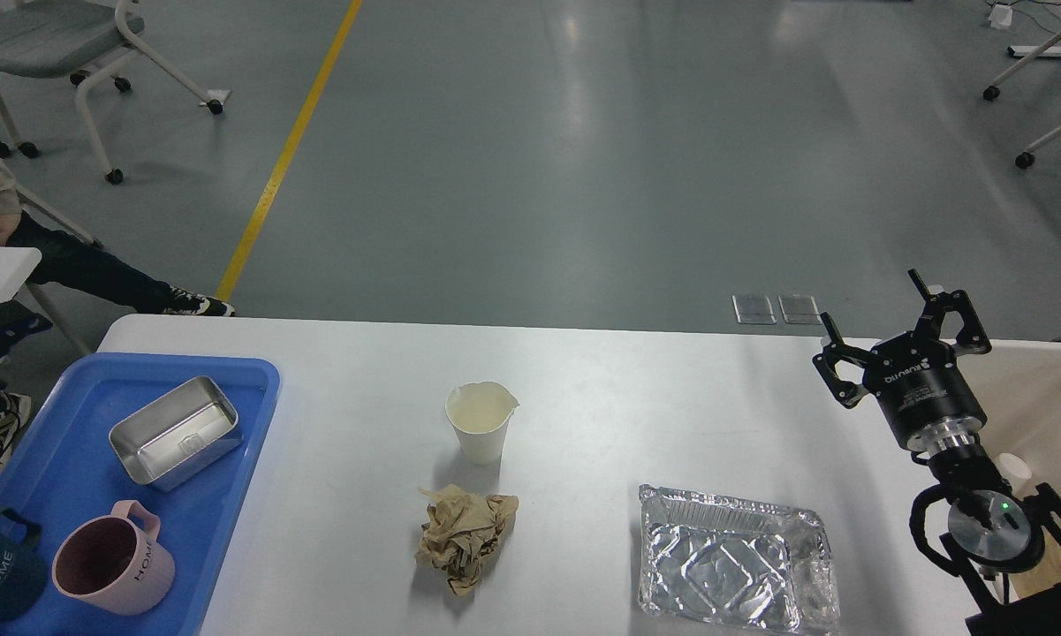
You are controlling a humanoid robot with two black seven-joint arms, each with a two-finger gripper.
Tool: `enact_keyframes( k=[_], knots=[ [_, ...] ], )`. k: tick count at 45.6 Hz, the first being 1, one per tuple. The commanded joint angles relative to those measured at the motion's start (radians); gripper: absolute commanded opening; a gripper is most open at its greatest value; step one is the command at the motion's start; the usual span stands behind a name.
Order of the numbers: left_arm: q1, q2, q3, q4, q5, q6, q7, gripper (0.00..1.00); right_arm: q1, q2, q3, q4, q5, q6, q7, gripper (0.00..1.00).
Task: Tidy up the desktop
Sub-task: 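Release the steel tray and raise the left gripper, then move the right gripper down toward the foil tray's near edge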
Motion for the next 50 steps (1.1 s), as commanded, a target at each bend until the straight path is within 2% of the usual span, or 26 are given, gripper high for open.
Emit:
enact_keyframes(
  k=[1,10,15,21,26,32,38,46,50],
  knots=[
    [0.0,0.019,-0.068,0.0,-0.04,-0.021,0.006,0.96,0.0,-0.001,0.0,0.001,0.0,-0.004,0.001,1.0],
    [0.003,0.033,-0.222,-0.002,-0.227,-0.039,0.013,0.96,-0.002,-0.009,0.0,0.001,0.001,-0.004,-0.001,1.0],
    [0.014,-0.004,-0.269,-0.025,-0.343,-0.053,0.006,0.96,0.0,-0.008,0.0,0.003,0.0,-0.005,-0.001,1.0],
    [0.078,-0.014,-0.308,-0.166,-0.519,-0.009,0.006,0.96,-0.002,-0.012,-0.002,0.009,-0.019,-0.01,-0.001,1.0],
    [0.138,-0.019,-0.369,-0.294,-0.609,0.088,0.004,0.96,0.001,-0.035,-0.002,0.009,-0.031,-0.027,-0.002,1.0],
    [0.273,-0.028,-0.493,-0.512,-0.661,0.184,-0.002,0.96,0.015,-0.069,-0.049,0.02,-0.043,-0.034,-0.004,1.0],
    [0.423,-0.103,-0.639,-0.626,-0.658,0.217,-0.004,0.96,0.044,-0.119,-0.108,0.021,-0.082,-0.037,-0.004,1.0],
    [0.537,-0.246,-0.835,-0.634,-0.658,0.212,-0.002,0.96,0.066,-0.172,-0.131,0.021,-0.143,-0.037,-0.005,1.0],
    [0.571,-0.322,-0.889,-0.629,-0.658,0.218,-0.002,0.96,0.066,-0.201,-0.138,0.021,-0.194,-0.037,-0.005,1.0]
  ],
)
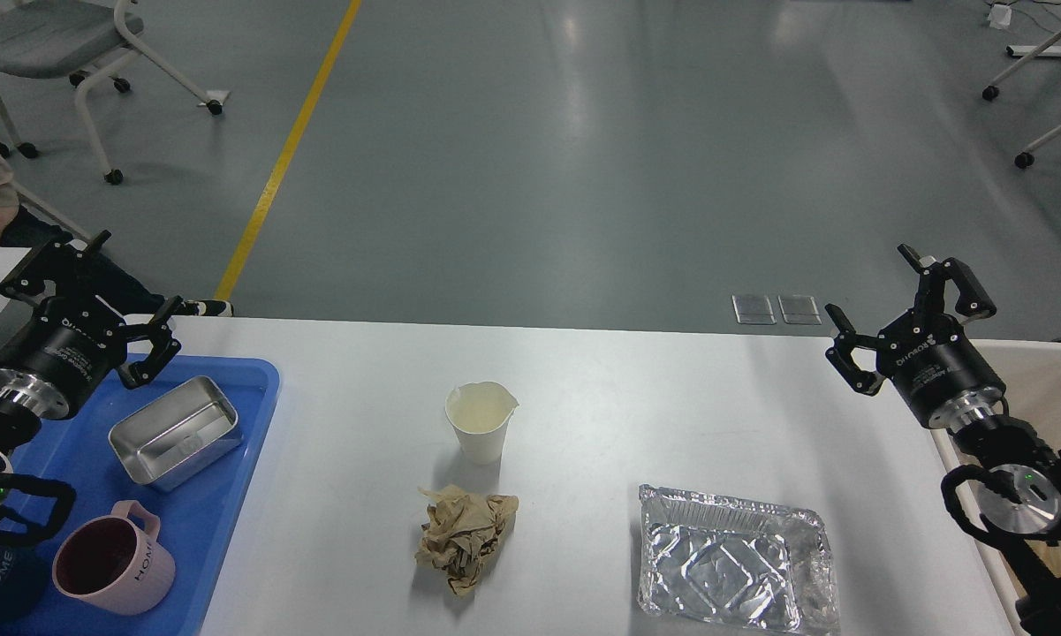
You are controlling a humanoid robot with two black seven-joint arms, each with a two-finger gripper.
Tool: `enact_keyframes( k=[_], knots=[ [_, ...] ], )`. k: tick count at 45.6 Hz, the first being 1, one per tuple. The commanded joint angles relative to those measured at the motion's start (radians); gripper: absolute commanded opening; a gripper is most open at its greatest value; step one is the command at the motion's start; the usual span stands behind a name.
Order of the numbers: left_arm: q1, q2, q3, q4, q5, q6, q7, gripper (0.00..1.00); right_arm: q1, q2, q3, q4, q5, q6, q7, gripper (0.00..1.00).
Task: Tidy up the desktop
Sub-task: 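Move the right gripper down toward the foil tray's near edge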
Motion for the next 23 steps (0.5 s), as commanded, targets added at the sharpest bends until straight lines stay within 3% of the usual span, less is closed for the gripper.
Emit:
enact_keyframes(
  k=[1,7,13,19,23],
  knots=[
    [0.046,-0.115,-0.085,0.006,0.0,0.005,0.001,0.96,0.003,-0.041,-0.015,0.0,-0.072,0.0,0.0,1.0],
    [0.045,-0.219,-0.102,0.008,0.0,0.014,0.001,0.96,0.002,-0.064,-0.023,0.023,-0.173,-0.011,0.003,1.0],
    [0.039,-0.302,-0.103,0.008,0.006,0.126,-0.009,0.96,0.002,-0.086,-0.024,0.049,-0.401,-0.086,0.011,1.0],
    [0.04,-0.309,-0.1,0.006,0.008,0.17,-0.101,0.96,-0.007,-0.143,-0.027,0.107,-0.569,-0.215,0.009,1.0],
    [0.039,-0.301,-0.092,0.006,0.023,0.163,-0.144,0.96,-0.012,-0.19,-0.055,0.13,-0.583,-0.229,0.008,1.0]
  ],
)
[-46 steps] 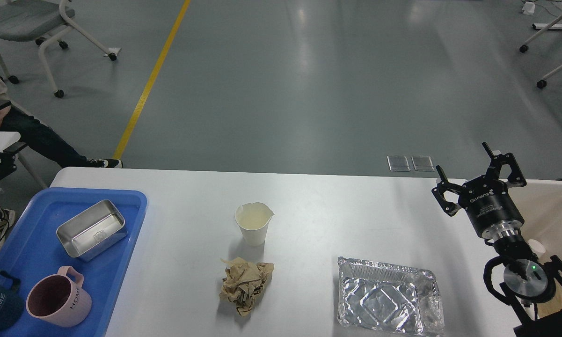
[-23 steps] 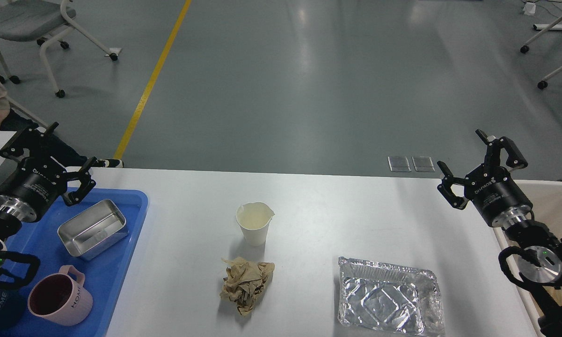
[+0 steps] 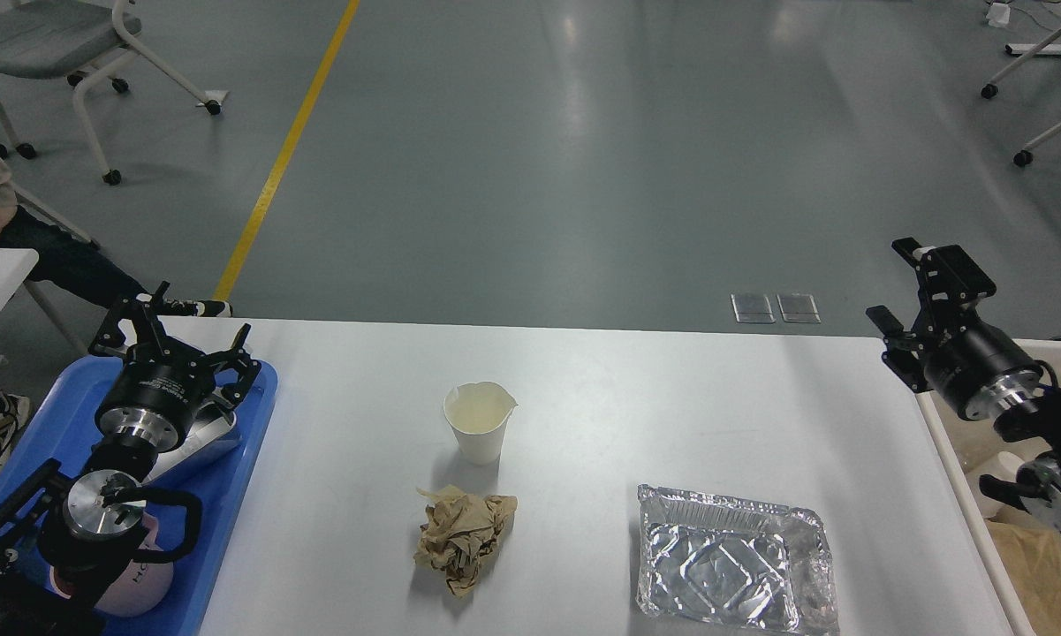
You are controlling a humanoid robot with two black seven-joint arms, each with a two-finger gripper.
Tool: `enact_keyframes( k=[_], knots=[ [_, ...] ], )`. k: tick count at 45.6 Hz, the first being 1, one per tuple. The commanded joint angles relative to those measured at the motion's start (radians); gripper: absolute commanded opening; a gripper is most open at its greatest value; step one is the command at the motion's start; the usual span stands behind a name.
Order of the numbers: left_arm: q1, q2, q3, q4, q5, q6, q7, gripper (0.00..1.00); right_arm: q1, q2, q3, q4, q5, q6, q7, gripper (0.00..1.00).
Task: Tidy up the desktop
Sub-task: 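Move the right gripper down toward the foil tray's near edge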
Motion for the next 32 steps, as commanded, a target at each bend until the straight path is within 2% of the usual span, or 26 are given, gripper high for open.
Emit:
enact_keyframes(
  k=[1,9,14,18,19,22,32],
  knots=[
    [-0.001,0.006,0.014,-0.001,0.018,-0.005,-0.067,0.96,-0.007,-0.072,-0.036,0.037,-0.049,-0.038,0.0,1.0],
    [-0.008,0.006,0.022,0.0,0.102,-0.064,-0.067,0.96,-0.009,-0.176,-0.138,0.076,-0.059,0.061,0.002,1.0],
    [-0.013,0.003,0.016,0.019,0.137,-0.103,-0.061,0.96,-0.013,-0.304,-0.192,0.106,-0.098,0.164,0.006,1.0],
    [-0.022,-0.005,0.007,0.043,0.136,-0.107,-0.064,0.96,-0.016,-0.389,-0.214,0.137,-0.147,0.153,0.006,1.0],
    [-0.022,-0.011,0.007,0.045,0.133,-0.107,-0.064,0.96,-0.026,-0.459,-0.227,0.166,-0.166,0.141,0.006,1.0],
    [-0.018,-0.016,0.008,0.045,0.133,-0.109,-0.064,0.96,-0.045,-0.524,-0.24,0.218,-0.2,0.085,0.006,1.0],
    [-0.007,-0.048,0.017,0.045,0.136,-0.117,-0.07,0.96,-0.127,-0.651,-0.243,0.327,-0.284,-0.038,0.003,1.0]
  ],
)
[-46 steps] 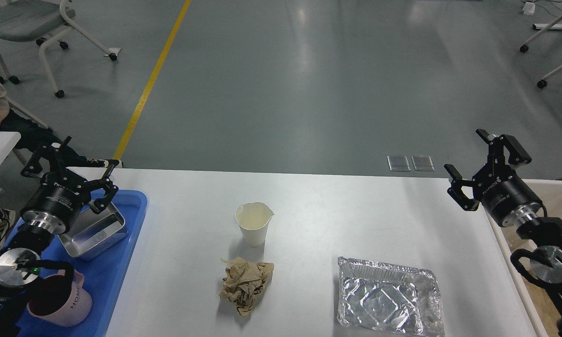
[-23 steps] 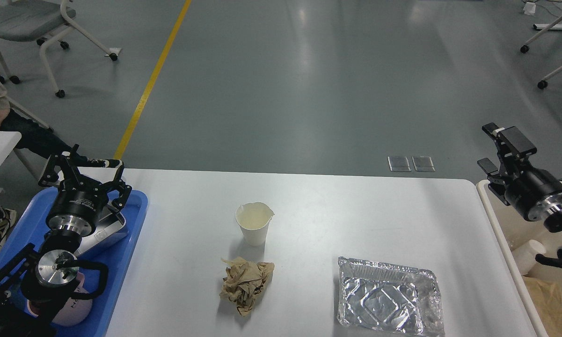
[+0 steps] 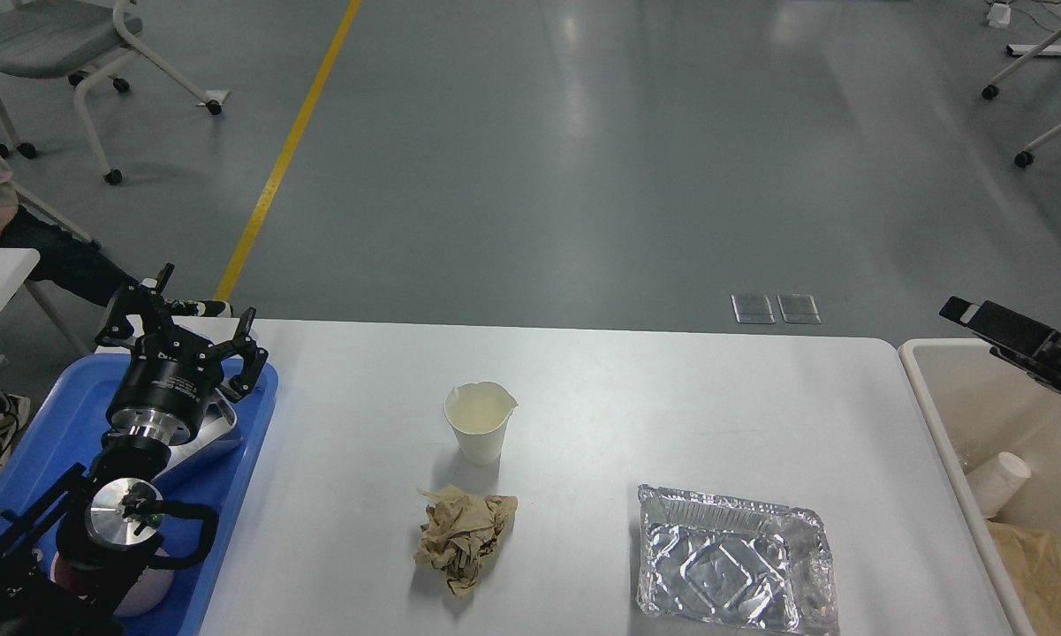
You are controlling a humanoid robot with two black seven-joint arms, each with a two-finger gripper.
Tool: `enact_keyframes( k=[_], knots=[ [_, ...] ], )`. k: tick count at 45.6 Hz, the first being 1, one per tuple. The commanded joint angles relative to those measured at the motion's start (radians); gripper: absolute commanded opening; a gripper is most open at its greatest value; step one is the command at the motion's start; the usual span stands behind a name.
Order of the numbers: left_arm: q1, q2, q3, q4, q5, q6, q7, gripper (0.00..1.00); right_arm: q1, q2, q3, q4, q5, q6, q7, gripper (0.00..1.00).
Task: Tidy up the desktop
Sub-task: 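Move the right gripper down toward the foil tray's near edge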
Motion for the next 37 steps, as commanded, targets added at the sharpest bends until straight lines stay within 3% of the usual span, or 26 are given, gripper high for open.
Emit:
enact_keyframes(
  k=[1,20,29,37],
  knots=[
    [0.005,-0.009,0.003,0.0,0.002,-0.006,-0.003,0.96,-0.038,-0.059,-0.003,0.039,-0.024,-0.054,-0.003,1.0],
    [0.022,-0.012,0.007,0.0,0.002,-0.011,-0.003,0.96,-0.129,-0.307,-0.094,0.114,-0.19,-0.061,0.001,1.0],
    [0.023,-0.028,0.009,0.0,0.003,-0.011,-0.003,0.96,-0.129,-0.376,-0.13,0.114,-0.245,-0.058,0.001,1.0],
    [0.023,-0.034,0.01,0.0,0.005,-0.01,-0.005,0.96,-0.13,-0.369,-0.158,0.094,-0.245,-0.055,0.0,1.0]
  ],
)
